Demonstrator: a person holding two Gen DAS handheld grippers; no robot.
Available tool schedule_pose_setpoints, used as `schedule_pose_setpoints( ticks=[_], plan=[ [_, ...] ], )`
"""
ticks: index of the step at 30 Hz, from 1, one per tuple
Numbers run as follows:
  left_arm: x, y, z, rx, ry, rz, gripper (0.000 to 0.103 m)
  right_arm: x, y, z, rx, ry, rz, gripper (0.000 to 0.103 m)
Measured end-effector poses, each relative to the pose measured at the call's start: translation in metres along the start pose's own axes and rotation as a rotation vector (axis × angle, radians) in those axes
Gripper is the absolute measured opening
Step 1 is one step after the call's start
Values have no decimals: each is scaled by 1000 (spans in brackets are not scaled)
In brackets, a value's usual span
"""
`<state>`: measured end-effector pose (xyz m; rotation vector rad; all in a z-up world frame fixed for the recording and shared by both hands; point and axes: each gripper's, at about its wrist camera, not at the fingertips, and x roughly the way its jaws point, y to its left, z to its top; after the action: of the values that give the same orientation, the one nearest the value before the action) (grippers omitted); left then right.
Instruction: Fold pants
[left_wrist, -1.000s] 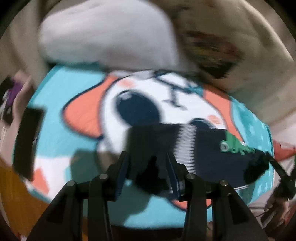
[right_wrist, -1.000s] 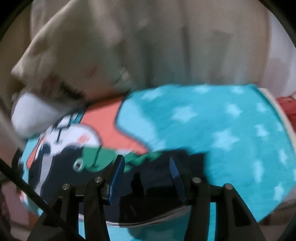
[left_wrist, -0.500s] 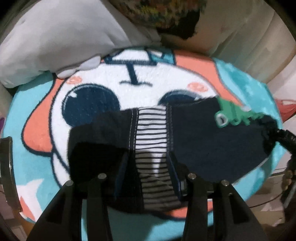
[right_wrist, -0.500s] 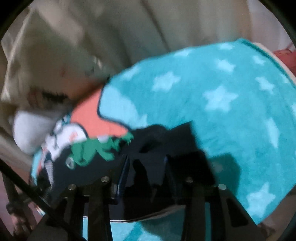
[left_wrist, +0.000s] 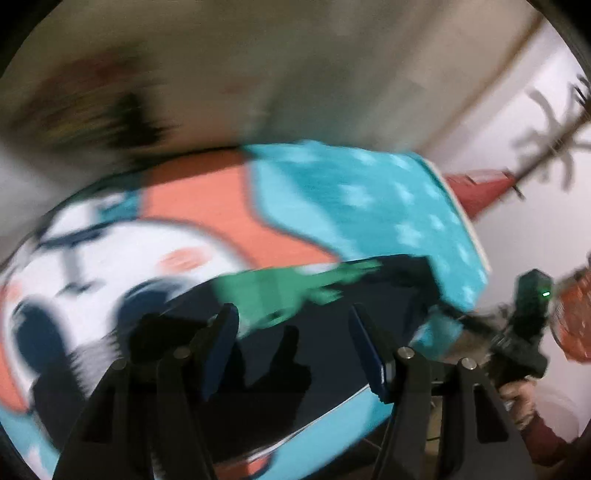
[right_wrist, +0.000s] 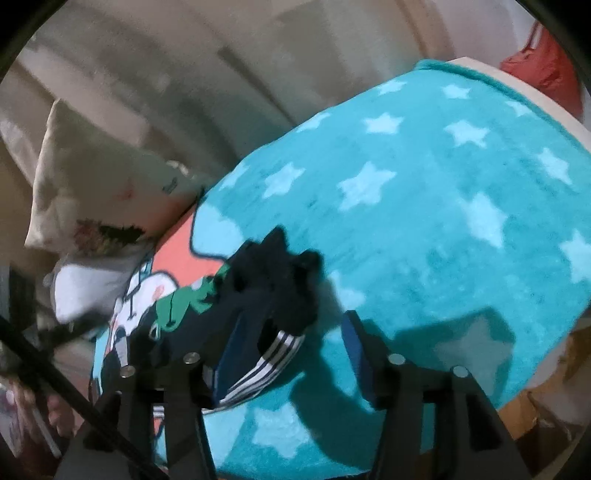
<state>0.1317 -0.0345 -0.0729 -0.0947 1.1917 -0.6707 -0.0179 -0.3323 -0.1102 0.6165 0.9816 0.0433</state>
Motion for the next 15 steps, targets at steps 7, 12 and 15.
schedule_pose_setpoints(
  ticks=[7,12,15],
  plan=[
    [100,-76,51,165,195,-136,68,24,-6,-6,-14,49,44,62],
    [153,-108,65,223,312,-206,68,37,-10,-6,-19,57,91,64],
    [175,-113,61,233,375,-218,68,40,-7,-5,-40,46,103,64]
  ],
)
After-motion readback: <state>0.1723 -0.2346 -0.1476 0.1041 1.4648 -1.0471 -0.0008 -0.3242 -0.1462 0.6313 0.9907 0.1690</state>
